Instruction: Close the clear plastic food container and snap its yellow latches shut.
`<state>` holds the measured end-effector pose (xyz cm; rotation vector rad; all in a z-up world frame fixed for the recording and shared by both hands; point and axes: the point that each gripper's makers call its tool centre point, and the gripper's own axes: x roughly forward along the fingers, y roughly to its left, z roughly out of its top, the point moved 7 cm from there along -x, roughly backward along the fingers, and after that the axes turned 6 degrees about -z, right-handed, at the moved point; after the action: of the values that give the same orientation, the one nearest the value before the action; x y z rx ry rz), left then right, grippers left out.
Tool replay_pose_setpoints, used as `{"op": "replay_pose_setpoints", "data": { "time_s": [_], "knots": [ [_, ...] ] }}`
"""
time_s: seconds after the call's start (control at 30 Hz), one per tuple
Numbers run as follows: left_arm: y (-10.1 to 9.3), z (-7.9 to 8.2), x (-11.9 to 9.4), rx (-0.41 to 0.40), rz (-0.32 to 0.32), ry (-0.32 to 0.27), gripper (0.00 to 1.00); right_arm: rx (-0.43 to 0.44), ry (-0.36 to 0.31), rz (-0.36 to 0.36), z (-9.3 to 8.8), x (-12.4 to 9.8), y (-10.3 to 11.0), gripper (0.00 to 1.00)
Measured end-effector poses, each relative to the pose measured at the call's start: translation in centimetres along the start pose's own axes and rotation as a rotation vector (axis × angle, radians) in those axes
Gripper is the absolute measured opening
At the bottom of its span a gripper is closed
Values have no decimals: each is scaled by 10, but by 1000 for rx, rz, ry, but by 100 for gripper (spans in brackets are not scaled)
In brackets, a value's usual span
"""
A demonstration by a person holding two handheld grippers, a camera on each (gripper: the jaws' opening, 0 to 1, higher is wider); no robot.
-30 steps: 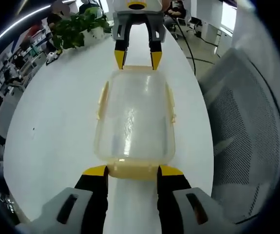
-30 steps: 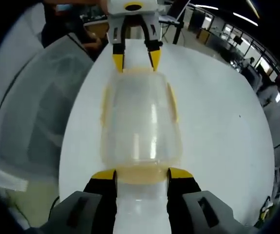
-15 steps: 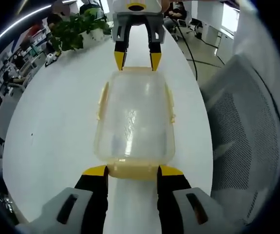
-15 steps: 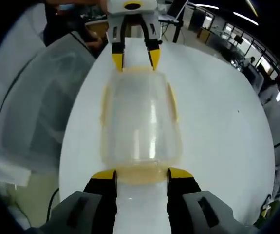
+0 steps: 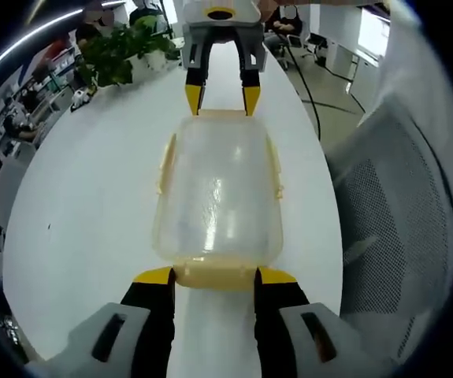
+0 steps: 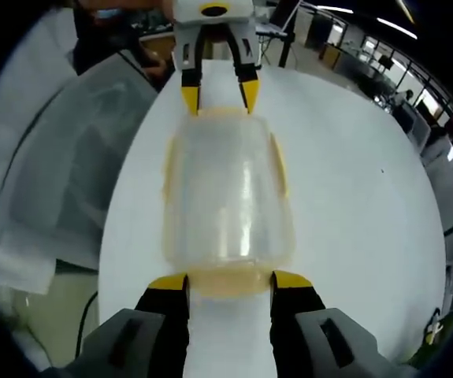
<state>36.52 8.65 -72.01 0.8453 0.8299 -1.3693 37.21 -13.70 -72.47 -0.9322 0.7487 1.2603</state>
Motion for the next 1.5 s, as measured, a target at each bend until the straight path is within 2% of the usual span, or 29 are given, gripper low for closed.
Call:
{"op": "replay_pose_setpoints", "data": {
  "time_s": [0.63, 1.13, 1.5],
  "knots": [
    [2, 16, 10, -6, -11, -7, 38, 2, 20, 22, -17, -7, -4, 38],
    [6, 13, 17, -9, -38, 9, 38, 24, 27, 45, -21, 1, -4, 38],
    [11, 9, 22, -24, -63, -4, 38, 34, 23, 60, -22, 4, -7, 38]
  ]
}}
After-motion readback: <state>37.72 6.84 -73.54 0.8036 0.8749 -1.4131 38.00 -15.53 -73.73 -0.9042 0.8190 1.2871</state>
